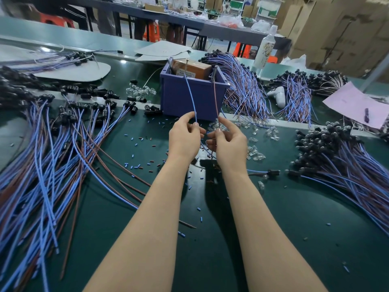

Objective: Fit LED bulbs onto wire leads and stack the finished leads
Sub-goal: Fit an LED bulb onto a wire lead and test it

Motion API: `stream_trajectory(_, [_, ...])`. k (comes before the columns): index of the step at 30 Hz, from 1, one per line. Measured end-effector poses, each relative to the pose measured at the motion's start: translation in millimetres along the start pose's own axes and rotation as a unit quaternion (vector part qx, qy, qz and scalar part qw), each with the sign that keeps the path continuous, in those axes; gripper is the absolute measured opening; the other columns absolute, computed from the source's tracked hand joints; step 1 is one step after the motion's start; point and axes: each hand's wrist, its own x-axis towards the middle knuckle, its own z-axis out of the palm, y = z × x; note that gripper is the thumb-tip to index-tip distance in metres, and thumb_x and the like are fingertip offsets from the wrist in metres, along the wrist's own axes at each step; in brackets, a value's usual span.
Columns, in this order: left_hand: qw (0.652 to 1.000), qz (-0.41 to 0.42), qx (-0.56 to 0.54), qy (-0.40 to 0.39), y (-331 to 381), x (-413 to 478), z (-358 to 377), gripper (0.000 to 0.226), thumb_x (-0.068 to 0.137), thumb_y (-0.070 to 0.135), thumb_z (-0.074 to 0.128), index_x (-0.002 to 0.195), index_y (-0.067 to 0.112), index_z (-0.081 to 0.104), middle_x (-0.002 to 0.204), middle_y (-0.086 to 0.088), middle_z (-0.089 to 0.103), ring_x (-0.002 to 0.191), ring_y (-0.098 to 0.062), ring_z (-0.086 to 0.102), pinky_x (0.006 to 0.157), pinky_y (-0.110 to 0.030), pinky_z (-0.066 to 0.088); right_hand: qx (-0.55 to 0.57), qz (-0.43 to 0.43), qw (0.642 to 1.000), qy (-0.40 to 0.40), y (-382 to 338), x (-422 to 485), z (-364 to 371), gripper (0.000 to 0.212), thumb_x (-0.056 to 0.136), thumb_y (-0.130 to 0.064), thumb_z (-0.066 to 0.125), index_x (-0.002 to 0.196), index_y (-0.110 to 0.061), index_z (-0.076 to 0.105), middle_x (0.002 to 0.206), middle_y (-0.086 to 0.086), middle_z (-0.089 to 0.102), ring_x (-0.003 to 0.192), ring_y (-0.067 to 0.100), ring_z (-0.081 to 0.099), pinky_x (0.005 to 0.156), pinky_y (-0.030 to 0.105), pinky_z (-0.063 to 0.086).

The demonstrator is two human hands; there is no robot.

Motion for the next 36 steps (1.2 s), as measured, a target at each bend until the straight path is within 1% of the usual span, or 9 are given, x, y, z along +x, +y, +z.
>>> stream_trajectory(9, [1.000,-0.016,-0.004,-0.012,0,0,0,0.037,0.097,0.009,0.044,0.133,0.015,0.050,0.074,0.007,0.063,0.077,-0.010,0.061,0.062,-0.007,0.043,-0.021,-0.009,1.000,-0.002,0,-1,0,0.033,0.096,-0.005,0.047,0.122,-0.021,0.058,0.080,0.006,0.069,0.060,0.007,0.063,0.073,0.032,0.057])
stream_trajectory(12, [1.000,-0.017,-0.006,-0.012,2,-1,-1,0.037,0.097,0.009,0.044,0.132,0.015,0.050,0.075,0.006,0.064,0.079,-0.011,0.061,0.076,-0.020,0.047,-0.022,-0.010,1.000,-0.008,-1,-2,-1,0.033,0.096,-0.005,0.047,0.122,-0.020,0.058,0.083,0.009,0.069,0.063,0.009,0.065,0.072,0.030,0.057])
stream_trajectory(19, [0.999,-0.034,-0.031,-0.016,5,-4,-2,0.030,0.097,0.009,0.045,0.126,0.009,0.054,0.081,0.001,0.067,0.088,-0.018,0.065,0.084,-0.032,0.052,-0.029,-0.009,0.999,-0.009,-5,-4,0,0.027,0.096,-0.003,0.046,0.116,-0.016,0.059,0.084,0.010,0.069,0.069,0.015,0.065,0.077,0.036,0.057])
stream_trajectory(21, [0.998,-0.032,-0.054,-0.031,9,-6,-3,0.021,0.097,0.012,0.047,0.113,0.008,0.060,0.085,-0.002,0.068,0.094,-0.022,0.066,0.089,-0.035,0.052,-0.063,-0.032,0.997,-0.012,-9,-7,-1,0.021,0.095,-0.004,0.048,0.110,-0.010,0.062,0.086,0.006,0.069,0.075,0.014,0.065,0.082,0.037,0.056])
stream_trajectory(25, [0.996,0.004,-0.065,-0.058,29,-9,-3,0.015,0.095,0.013,0.052,0.096,0.011,0.067,0.087,-0.003,0.067,0.083,-0.014,0.062,0.077,-0.024,0.052,-0.155,-0.116,0.979,-0.056,-28,-13,-7,0.019,0.094,-0.011,0.053,0.106,-0.013,0.067,0.081,-0.010,0.065,0.080,0.010,0.064,0.077,0.023,0.051])
stream_trajectory(30, [0.990,0.124,-0.021,-0.064,76,-12,7,0.018,0.093,0.020,0.058,0.100,0.007,0.068,0.102,-0.010,0.067,0.085,-0.016,0.060,0.085,-0.032,0.050,-0.342,-0.172,0.921,-0.073,-60,-1,-44,0.018,0.089,-0.023,0.060,0.095,-0.011,0.071,0.082,0.008,0.066,0.075,0.020,0.055,0.066,0.029,0.039])
stream_trajectory(33, [0.980,0.190,0.015,-0.048,108,-25,22,0.016,0.092,0.030,0.060,0.093,0.016,0.067,0.090,-0.001,0.063,0.075,-0.009,0.059,0.074,-0.019,0.048,-0.314,-0.198,0.929,0.007,-78,2,-76,0.023,0.091,-0.027,0.059,0.076,-0.012,0.066,0.060,-0.005,0.058,0.055,0.002,0.051,0.053,0.014,0.036])
stream_trajectory(35, [0.985,0.157,0.039,-0.064,118,-38,39,0.030,0.094,0.040,0.054,0.079,0.014,0.062,0.069,0.006,0.059,0.062,-0.007,0.054,0.061,-0.018,0.043,-0.216,-0.217,0.945,0.118,-84,2,-101,0.027,0.094,-0.030,0.057,0.071,-0.017,0.061,0.058,-0.009,0.057,0.053,-0.001,0.051,0.056,0.016,0.041])
stream_trajectory(36, [0.987,0.101,0.041,-0.118,120,-45,52,0.042,0.095,0.045,0.048,0.076,0.010,0.062,0.062,0.004,0.058,0.057,-0.011,0.053,0.057,-0.022,0.043,-0.147,-0.214,0.950,0.172,-86,1,-113,0.028,0.094,-0.031,0.056,0.071,-0.018,0.061,0.060,-0.007,0.060,0.054,0.003,0.054,0.058,0.020,0.044])
